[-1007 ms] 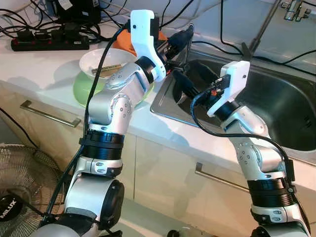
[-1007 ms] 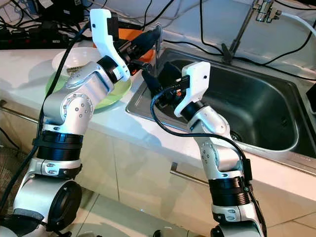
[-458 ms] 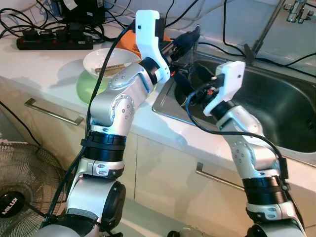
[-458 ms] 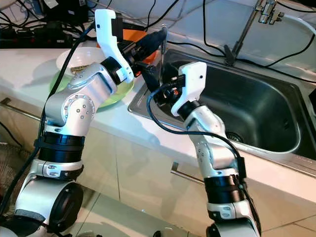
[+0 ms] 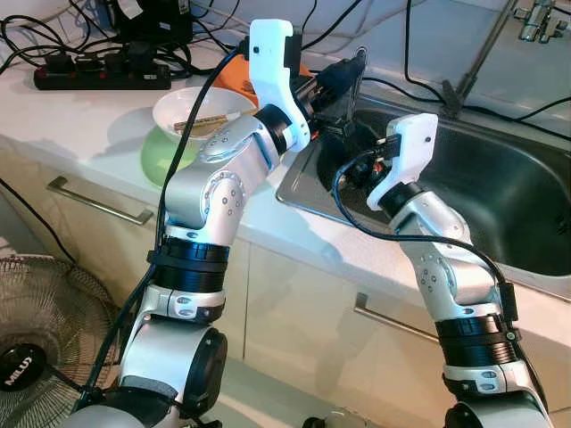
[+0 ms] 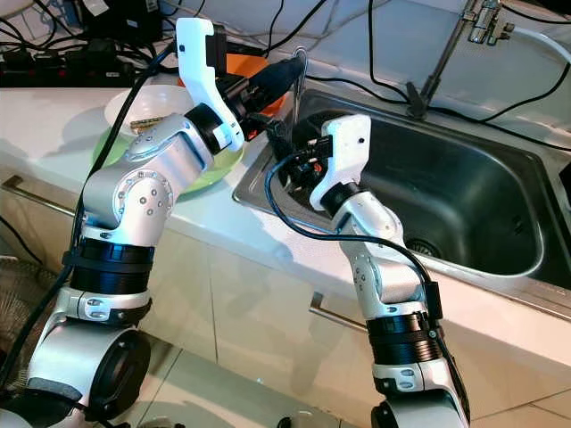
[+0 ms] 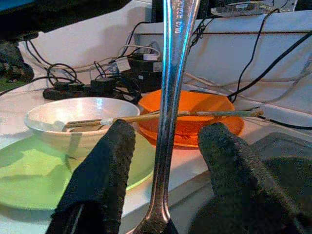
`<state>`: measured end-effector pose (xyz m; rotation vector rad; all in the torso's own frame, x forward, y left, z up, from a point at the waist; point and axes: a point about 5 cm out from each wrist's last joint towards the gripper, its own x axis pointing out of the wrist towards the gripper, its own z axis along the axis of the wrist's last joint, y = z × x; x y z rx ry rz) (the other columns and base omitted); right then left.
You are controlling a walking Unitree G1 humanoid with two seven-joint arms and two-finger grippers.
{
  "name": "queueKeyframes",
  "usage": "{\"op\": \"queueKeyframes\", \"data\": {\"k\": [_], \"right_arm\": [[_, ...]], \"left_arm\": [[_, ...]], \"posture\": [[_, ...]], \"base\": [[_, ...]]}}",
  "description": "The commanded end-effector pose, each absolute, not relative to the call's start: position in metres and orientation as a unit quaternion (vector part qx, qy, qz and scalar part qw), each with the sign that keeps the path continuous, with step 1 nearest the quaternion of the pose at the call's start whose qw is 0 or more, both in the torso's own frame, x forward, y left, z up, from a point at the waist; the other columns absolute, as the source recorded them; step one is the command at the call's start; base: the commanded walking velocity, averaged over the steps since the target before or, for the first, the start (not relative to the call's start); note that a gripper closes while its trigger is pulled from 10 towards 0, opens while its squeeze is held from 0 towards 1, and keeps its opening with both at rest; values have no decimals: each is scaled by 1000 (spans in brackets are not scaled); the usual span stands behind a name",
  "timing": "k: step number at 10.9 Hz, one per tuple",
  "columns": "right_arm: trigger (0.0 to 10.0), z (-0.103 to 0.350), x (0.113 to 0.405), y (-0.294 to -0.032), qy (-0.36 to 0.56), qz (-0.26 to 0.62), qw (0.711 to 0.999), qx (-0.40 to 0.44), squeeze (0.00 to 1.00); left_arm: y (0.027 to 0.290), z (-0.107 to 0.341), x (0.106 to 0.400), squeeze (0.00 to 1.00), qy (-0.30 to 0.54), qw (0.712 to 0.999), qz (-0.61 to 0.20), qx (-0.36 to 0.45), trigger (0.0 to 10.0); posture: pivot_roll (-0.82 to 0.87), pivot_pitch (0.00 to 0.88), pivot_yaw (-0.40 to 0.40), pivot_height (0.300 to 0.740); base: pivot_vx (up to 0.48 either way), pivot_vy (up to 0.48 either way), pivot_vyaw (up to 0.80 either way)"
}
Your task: Kitchen organization
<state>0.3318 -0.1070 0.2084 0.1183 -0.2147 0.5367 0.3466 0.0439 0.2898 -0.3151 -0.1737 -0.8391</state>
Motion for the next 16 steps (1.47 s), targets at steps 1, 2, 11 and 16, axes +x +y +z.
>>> {"op": "queueKeyframes", "data": {"k": [1,2,11,16], "right_arm": [[0,212,335,-111,-114,252,959,57,0],[0,212,336,-112,-114,249,960,57,0],[0,211,341,-114,-110,227,966,59,0],[0,213,344,-119,-113,207,970,61,0]], "left_arm": [[39,297,343,0,-92,890,-420,-149,10000],[39,297,343,0,-93,890,-420,-150,10000],[40,299,344,0,-101,893,-413,-145,10000],[43,301,346,1000,-109,896,-404,-149,10000]], "posture": [[-24,14,-67,719],[-23,15,-68,719],[-22,22,-69,719],[-21,19,-72,719]], "base": [[0,0,0],[0,0,0],[0,0,0],[0,0,0]]}}
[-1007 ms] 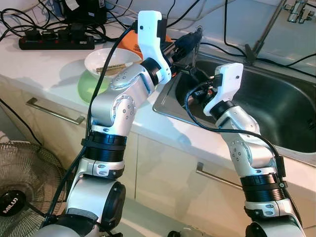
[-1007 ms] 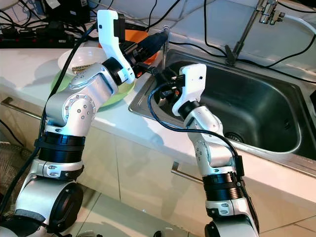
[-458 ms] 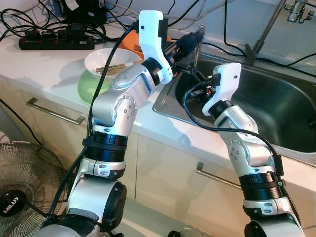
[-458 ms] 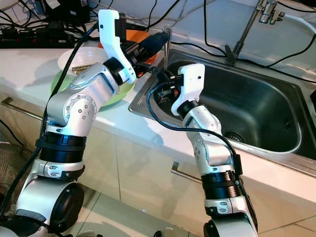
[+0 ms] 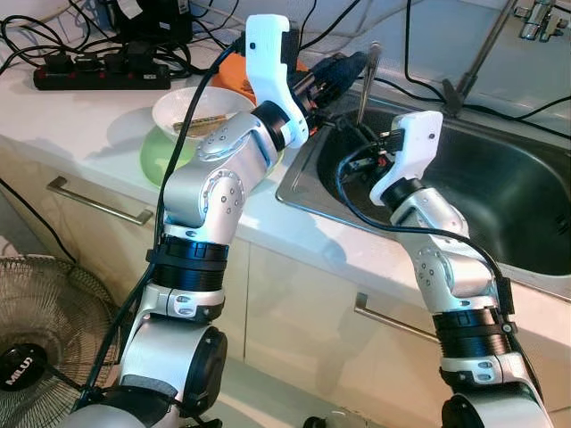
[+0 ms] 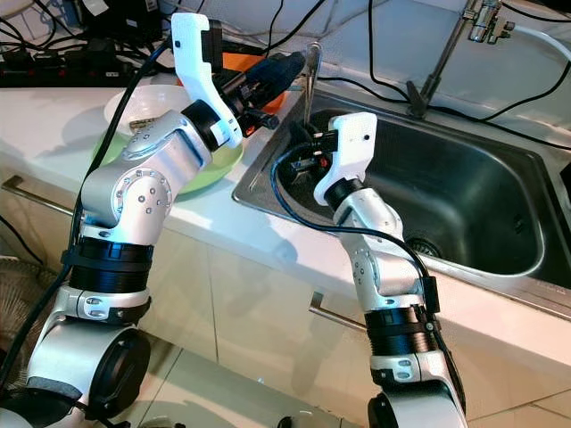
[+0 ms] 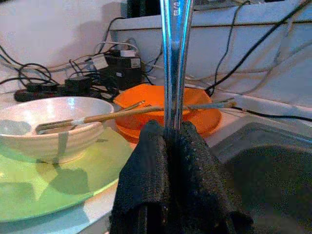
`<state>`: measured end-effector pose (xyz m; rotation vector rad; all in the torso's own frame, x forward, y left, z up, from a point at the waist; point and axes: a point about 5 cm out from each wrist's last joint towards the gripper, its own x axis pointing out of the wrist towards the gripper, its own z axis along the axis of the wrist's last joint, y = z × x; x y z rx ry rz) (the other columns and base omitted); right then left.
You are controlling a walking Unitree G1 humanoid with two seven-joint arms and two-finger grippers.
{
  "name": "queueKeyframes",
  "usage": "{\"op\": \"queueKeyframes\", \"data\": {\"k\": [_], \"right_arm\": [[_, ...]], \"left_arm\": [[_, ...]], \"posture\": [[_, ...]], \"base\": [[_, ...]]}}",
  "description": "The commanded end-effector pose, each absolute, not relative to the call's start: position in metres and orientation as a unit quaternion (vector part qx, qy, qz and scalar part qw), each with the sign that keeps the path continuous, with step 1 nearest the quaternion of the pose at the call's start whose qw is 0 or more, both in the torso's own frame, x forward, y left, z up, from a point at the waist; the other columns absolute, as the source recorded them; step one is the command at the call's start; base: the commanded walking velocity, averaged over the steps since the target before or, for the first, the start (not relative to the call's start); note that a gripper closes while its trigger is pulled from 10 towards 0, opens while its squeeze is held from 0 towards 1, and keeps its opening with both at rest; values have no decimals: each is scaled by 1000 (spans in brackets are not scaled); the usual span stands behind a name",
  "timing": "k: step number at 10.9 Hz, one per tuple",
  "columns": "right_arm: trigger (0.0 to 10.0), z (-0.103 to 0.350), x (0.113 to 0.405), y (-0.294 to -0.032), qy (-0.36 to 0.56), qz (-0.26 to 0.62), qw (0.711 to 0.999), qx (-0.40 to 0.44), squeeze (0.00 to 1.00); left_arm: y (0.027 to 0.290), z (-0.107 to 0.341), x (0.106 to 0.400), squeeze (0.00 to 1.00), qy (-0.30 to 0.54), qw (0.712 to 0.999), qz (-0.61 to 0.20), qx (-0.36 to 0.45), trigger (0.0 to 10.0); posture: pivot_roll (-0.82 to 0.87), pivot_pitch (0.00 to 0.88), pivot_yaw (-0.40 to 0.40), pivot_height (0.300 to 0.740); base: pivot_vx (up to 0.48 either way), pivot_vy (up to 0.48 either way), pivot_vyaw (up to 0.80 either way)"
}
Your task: Kitchen organization
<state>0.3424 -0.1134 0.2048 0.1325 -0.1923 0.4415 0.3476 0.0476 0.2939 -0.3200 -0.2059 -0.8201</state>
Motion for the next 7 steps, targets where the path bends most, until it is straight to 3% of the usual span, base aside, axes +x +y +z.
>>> {"op": "queueKeyframes", "data": {"k": [1,2,3,4,5,7], "right_arm": [[0,213,346,-122,-114,199,971,61,0],[0,218,353,-132,-119,164,977,61,0],[0,218,354,-134,-120,158,978,61,0],[3294,220,359,-142,-119,127,983,59,0],[10000,221,366,-153,-116,88,988,55,0],[10000,214,375,-168,-101,39,994,27,0]], "left_arm": [[44,301,347,1000,-111,899,-397,-148,10000],[47,298,348,0,-107,903,-391,-143,10000],[48,297,347,0,-106,903,-391,-143,10000],[49,292,346,0,-99,904,-393,-138,10000],[50,285,344,0,-90,905,-394,-133,10000],[54,271,342,0,-67,910,-397,-104,10000]], "posture": [[-21,19,-72,719],[-22,20,-74,719],[-22,20,-74,719],[-21,19,-75,719],[-17,18,-78,719],[-14,17,-81,719]], "base": [[0,0,0],[0,0,0],[0,0,0],[0,0,0],[0,0,0],[0,0,0]]}}
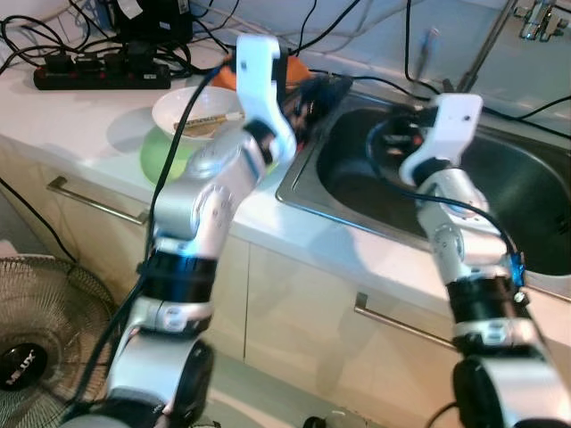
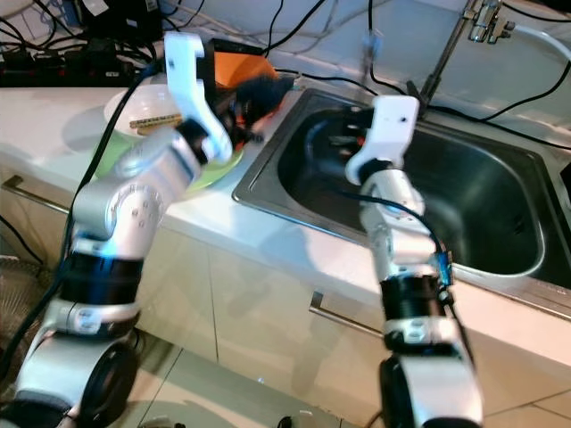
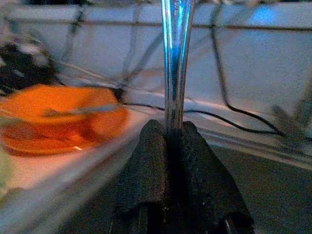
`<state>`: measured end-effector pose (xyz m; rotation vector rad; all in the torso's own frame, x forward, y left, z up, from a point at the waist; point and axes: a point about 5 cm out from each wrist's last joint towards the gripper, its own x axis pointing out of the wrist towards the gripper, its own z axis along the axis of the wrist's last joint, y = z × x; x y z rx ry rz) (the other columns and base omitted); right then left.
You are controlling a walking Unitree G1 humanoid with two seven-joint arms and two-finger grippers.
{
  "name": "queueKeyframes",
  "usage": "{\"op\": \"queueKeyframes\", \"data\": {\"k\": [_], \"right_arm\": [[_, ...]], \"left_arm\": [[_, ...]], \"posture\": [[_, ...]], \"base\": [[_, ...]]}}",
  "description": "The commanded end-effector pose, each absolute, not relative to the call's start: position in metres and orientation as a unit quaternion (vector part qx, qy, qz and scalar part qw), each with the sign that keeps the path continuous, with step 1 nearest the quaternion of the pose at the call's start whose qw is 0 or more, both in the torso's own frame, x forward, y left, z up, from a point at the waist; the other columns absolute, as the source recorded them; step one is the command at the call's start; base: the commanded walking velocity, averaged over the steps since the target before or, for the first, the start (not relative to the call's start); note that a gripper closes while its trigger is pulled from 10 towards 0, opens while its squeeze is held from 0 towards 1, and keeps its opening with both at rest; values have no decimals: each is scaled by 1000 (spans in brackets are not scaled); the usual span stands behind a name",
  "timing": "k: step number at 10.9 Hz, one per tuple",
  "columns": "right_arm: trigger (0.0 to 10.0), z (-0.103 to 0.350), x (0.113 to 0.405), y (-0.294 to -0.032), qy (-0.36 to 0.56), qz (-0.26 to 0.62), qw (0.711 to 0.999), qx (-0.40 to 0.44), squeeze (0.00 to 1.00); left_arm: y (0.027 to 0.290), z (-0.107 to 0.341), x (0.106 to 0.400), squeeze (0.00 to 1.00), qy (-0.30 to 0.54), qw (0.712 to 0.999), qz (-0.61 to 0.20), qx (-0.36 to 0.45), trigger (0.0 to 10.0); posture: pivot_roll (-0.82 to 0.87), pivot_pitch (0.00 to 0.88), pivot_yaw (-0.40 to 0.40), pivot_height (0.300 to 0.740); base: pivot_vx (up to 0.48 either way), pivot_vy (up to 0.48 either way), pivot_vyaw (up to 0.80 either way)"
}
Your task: Kitchen organization
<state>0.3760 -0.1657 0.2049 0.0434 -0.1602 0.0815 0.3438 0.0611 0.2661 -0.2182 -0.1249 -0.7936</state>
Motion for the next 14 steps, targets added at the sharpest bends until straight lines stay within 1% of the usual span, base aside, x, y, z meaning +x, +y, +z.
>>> {"op": "queueKeyframes", "data": {"k": [1,4,5,9,14], "right_arm": [[10000,207,380,-177,-82,13,997,4,0],[10000,188,390,-189,-36,-18,999,-15,0],[10000,172,392,-189,-2,-18,1000,-24,0],[10000,141,389,-187,58,-19,997,-36,0],[10000,129,387,-186,80,-20,996,-37,0]], "left_arm": [[54,258,339,0,-36,909,-407,-79,10000],[60,226,333,0,23,913,-407,-29,10000],[63,213,330,0,34,915,-401,-19,10000],[61,203,320,0,51,912,-408,-9,10000],[59,200,317,0,57,908,-414,-8,10000]], "posture": [[-11,18,-82,719],[-9,22,-86,719],[-3,23,-90,719],[2,23,-94,719],[5,25,-94,719]], "base": [[0,0,0],[0,0,0],[0,0,0],[0,0,0],[0,0,0]]}}
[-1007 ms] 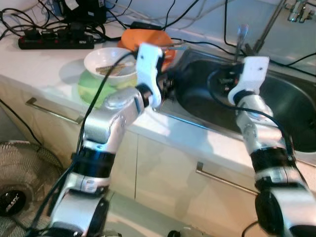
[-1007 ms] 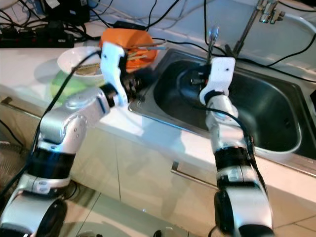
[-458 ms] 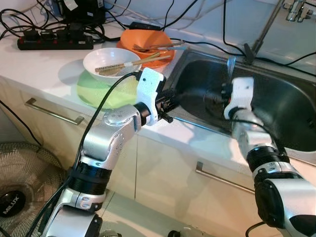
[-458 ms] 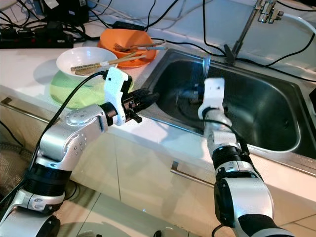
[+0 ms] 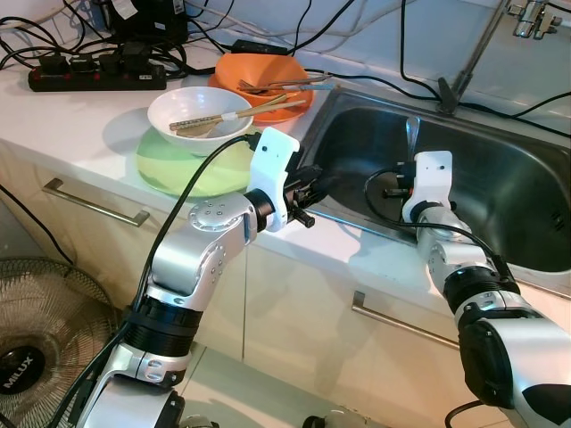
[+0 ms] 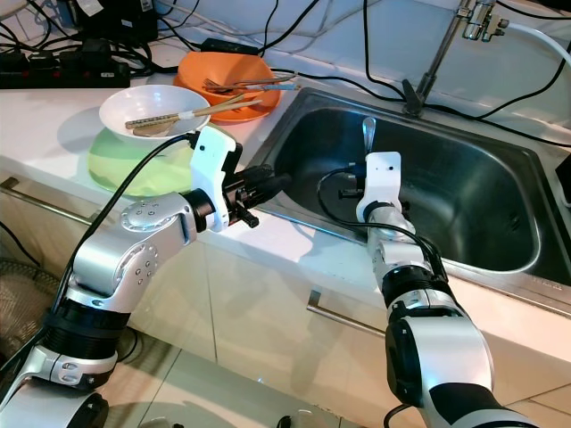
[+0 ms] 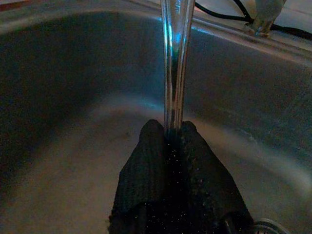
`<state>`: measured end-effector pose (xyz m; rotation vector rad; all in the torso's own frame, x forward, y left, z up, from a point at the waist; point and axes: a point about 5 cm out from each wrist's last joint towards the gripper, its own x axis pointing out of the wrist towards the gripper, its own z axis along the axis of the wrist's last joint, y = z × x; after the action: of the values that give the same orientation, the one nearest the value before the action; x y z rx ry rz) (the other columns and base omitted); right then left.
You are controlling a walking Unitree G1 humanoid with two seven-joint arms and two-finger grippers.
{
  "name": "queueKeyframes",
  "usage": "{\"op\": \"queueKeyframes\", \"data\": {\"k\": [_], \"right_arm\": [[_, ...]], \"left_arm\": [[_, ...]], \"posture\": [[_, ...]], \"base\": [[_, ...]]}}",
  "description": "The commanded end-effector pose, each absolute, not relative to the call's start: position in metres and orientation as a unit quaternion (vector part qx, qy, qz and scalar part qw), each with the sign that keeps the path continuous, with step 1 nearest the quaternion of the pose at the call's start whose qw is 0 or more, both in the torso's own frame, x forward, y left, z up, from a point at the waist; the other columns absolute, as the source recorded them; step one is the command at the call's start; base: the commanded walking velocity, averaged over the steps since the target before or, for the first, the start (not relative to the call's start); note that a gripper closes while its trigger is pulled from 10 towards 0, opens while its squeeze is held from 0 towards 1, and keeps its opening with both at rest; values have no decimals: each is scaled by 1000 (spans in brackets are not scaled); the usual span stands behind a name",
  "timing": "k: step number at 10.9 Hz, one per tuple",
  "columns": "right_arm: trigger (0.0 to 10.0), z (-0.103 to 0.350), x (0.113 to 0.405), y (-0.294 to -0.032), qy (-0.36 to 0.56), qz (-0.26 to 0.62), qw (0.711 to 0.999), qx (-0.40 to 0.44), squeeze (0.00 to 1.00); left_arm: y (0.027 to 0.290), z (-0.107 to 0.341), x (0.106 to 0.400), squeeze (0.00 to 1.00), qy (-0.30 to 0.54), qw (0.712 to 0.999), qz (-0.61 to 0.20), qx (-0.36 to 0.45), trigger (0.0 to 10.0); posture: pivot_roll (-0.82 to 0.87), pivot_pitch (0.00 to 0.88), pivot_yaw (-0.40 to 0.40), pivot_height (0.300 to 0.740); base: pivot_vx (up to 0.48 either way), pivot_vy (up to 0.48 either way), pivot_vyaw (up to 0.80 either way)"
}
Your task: Kitchen organization
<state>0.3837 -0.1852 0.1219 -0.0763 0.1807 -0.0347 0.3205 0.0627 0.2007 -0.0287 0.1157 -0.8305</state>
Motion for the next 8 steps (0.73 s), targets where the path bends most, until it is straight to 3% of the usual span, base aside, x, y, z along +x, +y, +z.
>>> {"op": "queueKeyframes", "data": {"k": [1,4,5,6,7,8], "right_arm": [[10000,126,386,-185,83,-17,996,-33,169],[10000,124,385,-183,86,-15,996,-32,180],[10000,124,386,-182,85,-14,996,-30,882],[10000,125,386,-182,84,-13,996,-29,984],[10000,125,386,-182,84,-14,996,-33,133],[10000,125,386,-181,84,-14,996,-34,0]], "left_arm": [[59,200,316,0,59,908,-416,-7,10000],[58,198,315,0,65,907,-417,-5,10000],[58,198,314,0,66,906,-418,-6,10000],[57,198,314,0,66,906,-419,-6,10000],[58,197,314,0,66,906,-419,-7,10000],[58,197,314,0,66,906,-418,-7,10000]], "posture": [[5,25,-94,719],[8,27,-93,719],[8,27,-93,719],[8,27,-93,719],[8,27,-93,719],[8,27,-93,719]], "base": [[0,0,0],[0,0,0],[0,0,0],[0,0,0],[0,0,0],[0,0,0]]}}
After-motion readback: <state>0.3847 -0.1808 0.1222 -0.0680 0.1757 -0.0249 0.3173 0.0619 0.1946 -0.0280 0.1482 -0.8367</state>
